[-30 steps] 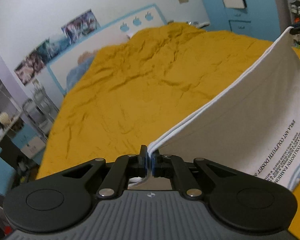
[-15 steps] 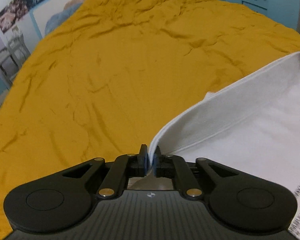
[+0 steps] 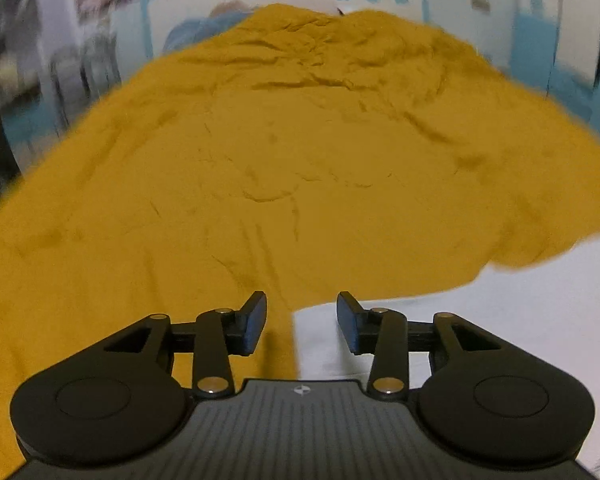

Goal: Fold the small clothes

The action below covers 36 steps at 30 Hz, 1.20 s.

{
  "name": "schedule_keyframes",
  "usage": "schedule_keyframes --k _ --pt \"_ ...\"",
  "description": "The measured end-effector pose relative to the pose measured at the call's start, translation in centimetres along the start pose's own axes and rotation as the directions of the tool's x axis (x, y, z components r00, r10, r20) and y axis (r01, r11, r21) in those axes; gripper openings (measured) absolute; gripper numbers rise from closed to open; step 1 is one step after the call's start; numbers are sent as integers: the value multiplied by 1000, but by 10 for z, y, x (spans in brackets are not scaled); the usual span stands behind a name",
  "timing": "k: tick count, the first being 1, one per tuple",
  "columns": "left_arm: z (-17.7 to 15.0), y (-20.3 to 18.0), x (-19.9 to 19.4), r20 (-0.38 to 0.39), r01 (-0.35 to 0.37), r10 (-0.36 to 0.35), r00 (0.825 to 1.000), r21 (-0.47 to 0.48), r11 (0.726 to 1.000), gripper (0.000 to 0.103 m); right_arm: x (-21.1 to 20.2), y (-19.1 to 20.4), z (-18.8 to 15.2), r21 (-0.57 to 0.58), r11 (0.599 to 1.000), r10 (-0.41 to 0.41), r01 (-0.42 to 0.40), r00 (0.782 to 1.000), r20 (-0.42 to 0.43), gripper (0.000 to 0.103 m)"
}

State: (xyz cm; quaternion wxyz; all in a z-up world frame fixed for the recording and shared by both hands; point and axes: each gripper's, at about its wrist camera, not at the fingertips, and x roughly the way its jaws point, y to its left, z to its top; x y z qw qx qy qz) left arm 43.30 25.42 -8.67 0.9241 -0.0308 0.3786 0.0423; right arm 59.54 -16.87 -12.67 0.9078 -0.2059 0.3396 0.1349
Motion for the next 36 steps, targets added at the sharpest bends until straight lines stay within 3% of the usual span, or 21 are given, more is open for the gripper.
schedule_keyframes --k 3,6,7,8,9,11,12,13,16,19,22,23,26,27,28,29,32,33,34,36 --pt "-8 18 3 -24 78 -83 996 -140 987 51 2 -34 -10 240 966 102 -94 995 -21 36" --pt "-21 35 14 -49 98 -114 992 -249 964 51 16 -60 -27 457 873 202 -170 979 -20 40" --pt "-25 37 18 -48 119 -139 989 -286 951 47 23 -67 -33 518 834 229 -188 973 -15 40" --pt "-29 40 21 -42 147 -170 985 -328 933 36 27 -72 -38 570 796 252 -205 968 -4 40" --pt "-31 43 22 -36 151 -174 984 -349 925 32 31 -76 -44 615 756 275 -224 961 13 38" --pt "-32 42 19 -2 149 -160 987 -345 927 6 36 -79 -50 666 698 310 -264 949 52 14" --pt "-32 41 16 13 163 -169 986 -344 925 6 38 -79 -51 678 674 335 -293 939 73 0" --pt "-31 40 13 30 166 -166 986 -337 927 5 38 -78 -51 680 661 352 -317 931 91 0" --pt "-27 33 -2 77 155 -139 987 -292 944 5 26 -73 -47 650 685 329 -329 936 126 0" --pt "-19 29 -1 84 125 -106 991 -265 956 5 5 -82 -44 654 702 232 -282 959 164 0" --pt "-17 21 19 48 99 -90 995 -253 962 5 7 -97 -44 702 677 170 -222 975 144 0" --pt "-19 21 23 37 92 -85 996 -256 962 5 12 -100 -46 713 663 188 -226 973 133 0" --pt "-27 25 28 21 93 -91 996 -289 953 5 26 -98 -53 751 587 313 -303 940 134 1" --pt "-29 28 29 20 98 -97 995 -302 948 5 28 -96 -52 750 584 323 -311 937 137 11" --pt "-28 27 31 18 101 -101 995 -313 944 5 29 -93 -53 748 578 339 -326 930 144 30" --pt "-28 29 31 17 104 -104 994 -324 940 5 33 -90 -52 754 560 355 -343 922 155 34" --pt "-27 30 29 10 105 -108 994 -343 933 5 48 -80 -48 770 527 404 -360 903 146 27" --pt "-27 29 28 10 104 -108 994 -342 934 5 51 -73 -47 768 540 407 -344 906 119 10" --pt "-27 29 27 17 106 -107 994 -341 934 5 51 -69 -45 759 561 397 -330 912 103 7" --pt "-26 29 18 57 128 -116 992 -339 932 5 40 -67 -41 738 577 363 -350 919 152 4"
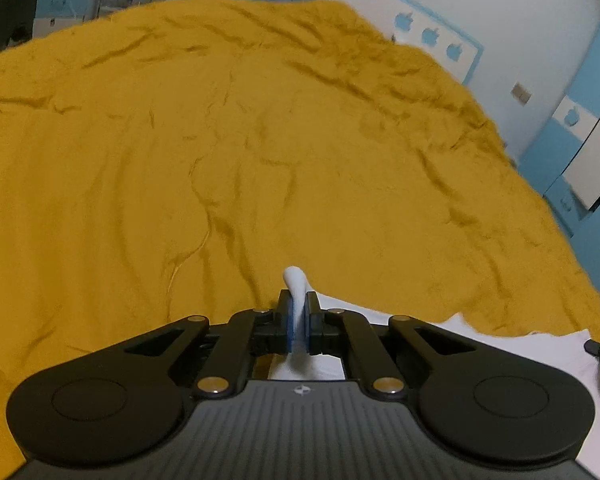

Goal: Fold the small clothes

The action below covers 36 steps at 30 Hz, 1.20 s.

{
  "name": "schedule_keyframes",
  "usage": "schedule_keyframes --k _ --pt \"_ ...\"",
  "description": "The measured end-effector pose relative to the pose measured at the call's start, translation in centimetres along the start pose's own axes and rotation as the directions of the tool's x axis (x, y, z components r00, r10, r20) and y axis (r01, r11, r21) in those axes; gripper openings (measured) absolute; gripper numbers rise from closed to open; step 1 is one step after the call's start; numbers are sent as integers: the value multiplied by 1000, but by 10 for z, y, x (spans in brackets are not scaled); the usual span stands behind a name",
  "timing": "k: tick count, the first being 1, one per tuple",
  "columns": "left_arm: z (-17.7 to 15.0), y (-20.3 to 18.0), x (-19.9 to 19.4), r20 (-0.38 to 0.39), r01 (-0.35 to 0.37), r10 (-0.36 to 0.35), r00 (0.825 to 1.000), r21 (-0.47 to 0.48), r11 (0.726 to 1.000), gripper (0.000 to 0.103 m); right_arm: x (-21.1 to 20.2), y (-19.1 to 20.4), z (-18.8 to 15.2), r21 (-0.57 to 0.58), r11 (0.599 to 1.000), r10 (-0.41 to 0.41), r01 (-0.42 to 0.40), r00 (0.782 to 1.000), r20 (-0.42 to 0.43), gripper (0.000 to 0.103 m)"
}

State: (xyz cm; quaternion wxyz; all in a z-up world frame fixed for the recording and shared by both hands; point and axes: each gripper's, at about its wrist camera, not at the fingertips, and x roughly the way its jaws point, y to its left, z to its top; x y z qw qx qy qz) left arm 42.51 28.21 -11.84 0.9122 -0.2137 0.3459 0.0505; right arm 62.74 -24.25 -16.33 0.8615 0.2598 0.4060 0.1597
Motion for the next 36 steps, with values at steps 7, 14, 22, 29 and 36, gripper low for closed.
schedule_keyframes --k 7,14,22,29,36 --pt "1 -16 18 2 -31 31 1000 80 996 5 -26 15 7 -58 998 -34 39 996 83 3" --pt "4 -10 14 -37 -94 97 995 84 992 24 -9 5 2 -49 990 -132 133 991 33 11" --pt "-17 -4 -71 -84 -53 61 995 99 994 25 -104 13 -24 -94 992 -84 84 996 1 26" --pt "-81 10 -136 -105 -87 85 991 -14 996 28 -195 -10 -99 -44 990 -137 134 989 -64 31" --pt "-115 9 -146 -125 -102 93 988 -63 993 26 -221 -46 -149 117 987 -104 110 993 -55 14"
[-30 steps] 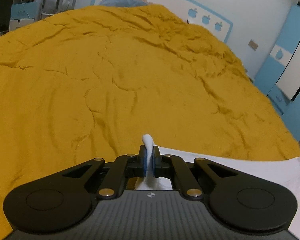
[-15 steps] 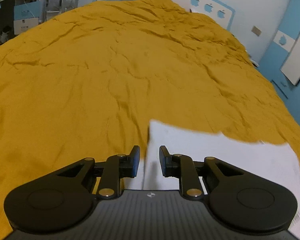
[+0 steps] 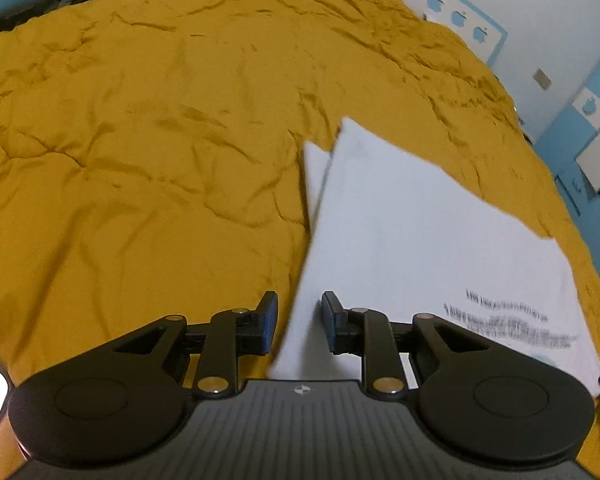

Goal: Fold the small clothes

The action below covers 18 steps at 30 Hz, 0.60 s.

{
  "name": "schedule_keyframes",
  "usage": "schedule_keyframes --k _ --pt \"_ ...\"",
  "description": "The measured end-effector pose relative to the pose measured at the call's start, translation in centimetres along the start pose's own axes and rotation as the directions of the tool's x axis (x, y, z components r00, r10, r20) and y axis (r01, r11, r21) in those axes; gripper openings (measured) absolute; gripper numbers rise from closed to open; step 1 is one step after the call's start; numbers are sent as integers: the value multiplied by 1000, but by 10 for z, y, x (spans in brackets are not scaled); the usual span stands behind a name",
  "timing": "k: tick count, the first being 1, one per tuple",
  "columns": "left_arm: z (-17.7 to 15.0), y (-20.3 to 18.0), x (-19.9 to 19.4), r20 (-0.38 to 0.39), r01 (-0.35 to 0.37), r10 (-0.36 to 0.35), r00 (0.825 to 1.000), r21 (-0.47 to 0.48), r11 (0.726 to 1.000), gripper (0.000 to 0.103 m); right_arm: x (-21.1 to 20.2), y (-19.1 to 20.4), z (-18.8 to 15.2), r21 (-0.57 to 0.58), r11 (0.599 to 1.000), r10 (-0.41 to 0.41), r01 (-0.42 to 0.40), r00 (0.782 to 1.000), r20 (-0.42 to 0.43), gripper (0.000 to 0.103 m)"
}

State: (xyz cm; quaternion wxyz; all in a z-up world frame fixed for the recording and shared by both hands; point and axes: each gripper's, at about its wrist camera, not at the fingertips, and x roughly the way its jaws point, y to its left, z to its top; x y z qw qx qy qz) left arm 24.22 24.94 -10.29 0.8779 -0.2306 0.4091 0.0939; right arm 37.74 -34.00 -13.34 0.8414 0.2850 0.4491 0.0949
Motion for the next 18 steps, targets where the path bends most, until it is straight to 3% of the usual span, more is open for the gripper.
schedule_keyframes --k 2,4,8,11,18 --pt "-3 -11 0 5 -19 19 1000 40 999 9 -1 0 -2 32 999 11 -12 1000 22 5" --pt "-7 -19 -5 26 -60 57 998 101 993 4 -12 9 0 21 999 37 -39 997 75 2" --pt "-15 -29 -5 28 -131 128 991 182 975 3 -37 18 -1 -27 999 26 -23 993 114 1" --pt "-23 -28 11 -1 -164 167 986 209 964 3 -17 -1 -14 -20 998 -63 65 997 53 0" --pt "-31 -33 14 2 -228 236 972 262 938 5 1 -16 -26 8 996 -87 87 995 48 0"
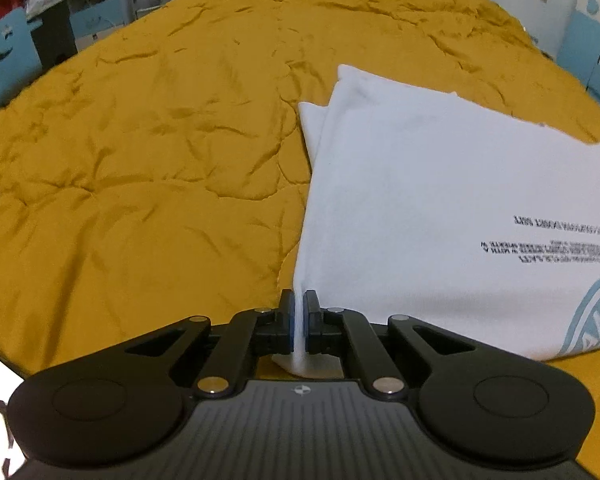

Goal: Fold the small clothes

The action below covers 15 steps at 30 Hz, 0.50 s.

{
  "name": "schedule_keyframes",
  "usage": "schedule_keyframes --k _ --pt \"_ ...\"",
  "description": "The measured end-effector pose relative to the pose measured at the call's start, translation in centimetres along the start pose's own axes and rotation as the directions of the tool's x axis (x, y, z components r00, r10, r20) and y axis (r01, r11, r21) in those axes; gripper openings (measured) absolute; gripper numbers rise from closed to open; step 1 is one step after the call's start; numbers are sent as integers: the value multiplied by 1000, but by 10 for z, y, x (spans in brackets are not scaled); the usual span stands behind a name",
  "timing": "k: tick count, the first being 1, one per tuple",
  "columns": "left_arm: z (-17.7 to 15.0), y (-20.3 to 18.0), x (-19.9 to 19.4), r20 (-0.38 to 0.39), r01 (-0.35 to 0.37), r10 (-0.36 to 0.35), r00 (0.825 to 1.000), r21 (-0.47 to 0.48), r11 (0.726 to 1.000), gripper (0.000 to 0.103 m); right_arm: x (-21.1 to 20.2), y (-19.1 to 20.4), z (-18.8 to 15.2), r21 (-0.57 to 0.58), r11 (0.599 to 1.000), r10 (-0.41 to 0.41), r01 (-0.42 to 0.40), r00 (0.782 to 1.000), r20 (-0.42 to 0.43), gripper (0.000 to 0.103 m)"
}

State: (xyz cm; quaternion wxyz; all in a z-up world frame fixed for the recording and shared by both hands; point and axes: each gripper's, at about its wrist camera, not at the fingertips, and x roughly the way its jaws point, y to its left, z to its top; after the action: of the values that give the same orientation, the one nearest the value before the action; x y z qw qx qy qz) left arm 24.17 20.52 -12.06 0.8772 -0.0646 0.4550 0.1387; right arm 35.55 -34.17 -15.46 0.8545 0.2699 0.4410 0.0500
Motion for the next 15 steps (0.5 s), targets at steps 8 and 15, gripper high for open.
schedule_keyframes --k 8,15 --pt "9 2 -48 115 -21 20 993 6 1000 15 -29 16 10 -68 998 -8 10 999 31 17" --pt "42 -31 -60 180 165 -166 970 22 986 15 -33 40 31 -140 985 114 -105 992 59 52"
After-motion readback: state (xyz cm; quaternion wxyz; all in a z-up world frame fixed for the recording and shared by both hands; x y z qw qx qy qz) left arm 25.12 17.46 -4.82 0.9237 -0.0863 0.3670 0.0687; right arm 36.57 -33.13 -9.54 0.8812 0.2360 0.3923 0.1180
